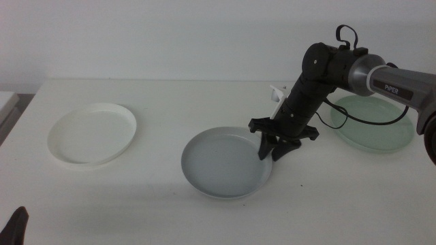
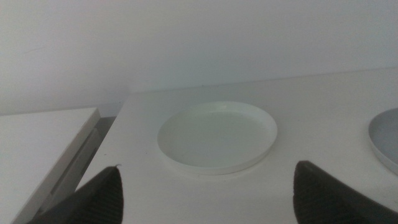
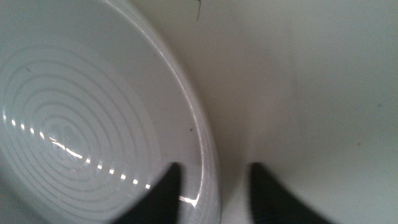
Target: Stack the three bowls on top of each other.
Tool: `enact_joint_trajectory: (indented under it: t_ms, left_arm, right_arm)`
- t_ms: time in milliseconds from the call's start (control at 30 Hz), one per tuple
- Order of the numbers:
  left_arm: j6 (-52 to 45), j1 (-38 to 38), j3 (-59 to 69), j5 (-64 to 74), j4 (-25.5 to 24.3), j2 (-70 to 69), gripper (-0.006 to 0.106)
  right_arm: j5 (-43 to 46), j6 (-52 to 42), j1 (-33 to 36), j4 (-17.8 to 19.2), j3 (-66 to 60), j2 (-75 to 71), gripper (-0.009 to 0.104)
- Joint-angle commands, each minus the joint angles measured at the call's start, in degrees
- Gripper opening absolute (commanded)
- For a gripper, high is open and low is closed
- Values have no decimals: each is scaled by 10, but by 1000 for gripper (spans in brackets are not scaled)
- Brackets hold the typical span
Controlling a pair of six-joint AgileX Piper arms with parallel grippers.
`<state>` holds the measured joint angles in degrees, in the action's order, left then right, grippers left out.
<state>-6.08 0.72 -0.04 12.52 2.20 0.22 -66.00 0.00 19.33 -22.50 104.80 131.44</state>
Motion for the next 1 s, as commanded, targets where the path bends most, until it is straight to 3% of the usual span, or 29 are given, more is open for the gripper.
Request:
enact_joint_trajectory:
  t_ms: [0,133,200,400,600,767,967]
  left_arm:
    - [1,-2,0,-8,2,-2,94]
    - [1,-2,0,-8,2,-2,94]
    - [1,-2,0,-8,2,-2,94]
    - [1,-2,0,-8,2,-2,94]
    - [1,-2,0,-8,2,-2,94]
    - [1,-2,0,-8,2,-2,94]
    - [1,-2,0,-8,2,-2,94]
  right_arm:
    - [-3,0,1,0,3,-4,39]
    - [-4,-26,0,-1,4,-25,82]
    - [-7,-40,-13,4,9,-51,91]
    - [-33,-43,-101,71,42,-154,93]
    - [-22,-33,-238,122,56,-190,93]
    - [36,-19,-315,130,56,-146,93]
    - [96,-16,-342,131,56,-69,93]
